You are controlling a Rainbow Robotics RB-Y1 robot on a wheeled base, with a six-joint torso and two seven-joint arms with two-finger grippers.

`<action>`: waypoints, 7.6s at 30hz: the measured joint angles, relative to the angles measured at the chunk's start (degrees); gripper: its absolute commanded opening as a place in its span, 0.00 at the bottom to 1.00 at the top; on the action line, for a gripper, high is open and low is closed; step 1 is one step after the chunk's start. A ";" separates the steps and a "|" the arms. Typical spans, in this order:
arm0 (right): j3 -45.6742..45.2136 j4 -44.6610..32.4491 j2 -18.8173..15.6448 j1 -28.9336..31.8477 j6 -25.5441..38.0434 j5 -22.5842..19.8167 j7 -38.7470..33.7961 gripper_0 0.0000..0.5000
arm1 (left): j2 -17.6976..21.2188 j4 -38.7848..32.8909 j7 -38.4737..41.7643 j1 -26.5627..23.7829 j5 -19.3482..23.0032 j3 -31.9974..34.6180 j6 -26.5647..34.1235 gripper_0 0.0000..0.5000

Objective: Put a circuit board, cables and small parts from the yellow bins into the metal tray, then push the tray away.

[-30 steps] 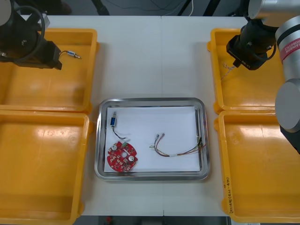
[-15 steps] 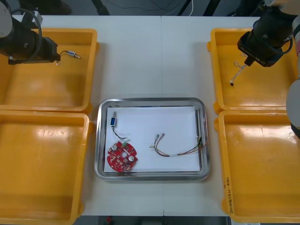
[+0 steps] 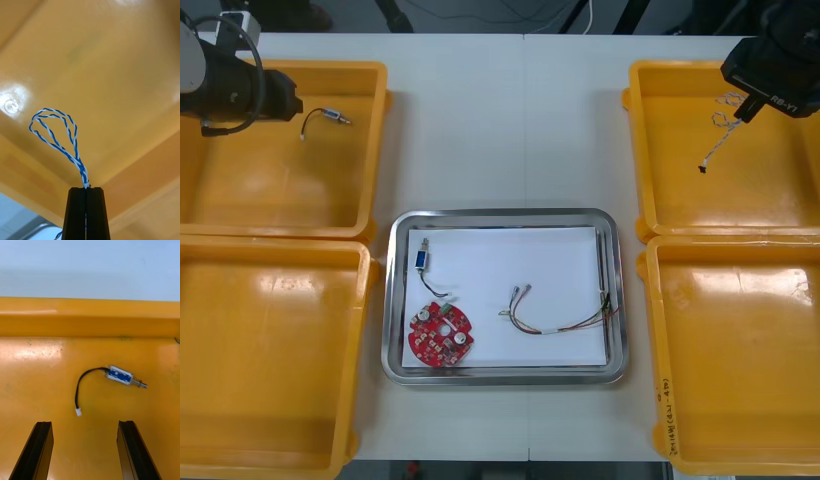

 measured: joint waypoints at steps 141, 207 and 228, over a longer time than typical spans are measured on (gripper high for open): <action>52.11 -53.26 2.74 26.37 -18.83 -11.47 50.84 0.00 | 11.67 -7.92 -22.79 16.63 23.91 -3.74 -2.37 0.64; 18.06 -72.57 -8.29 28.46 4.31 -32.60 43.79 1.00 | 11.85 -7.99 -26.61 1.19 18.92 -9.51 17.47 1.00; -1.76 -75.44 -17.78 46.00 4.32 -36.03 20.08 1.00 | 9.97 2.54 -34.17 -1.68 18.90 -17.31 6.94 1.00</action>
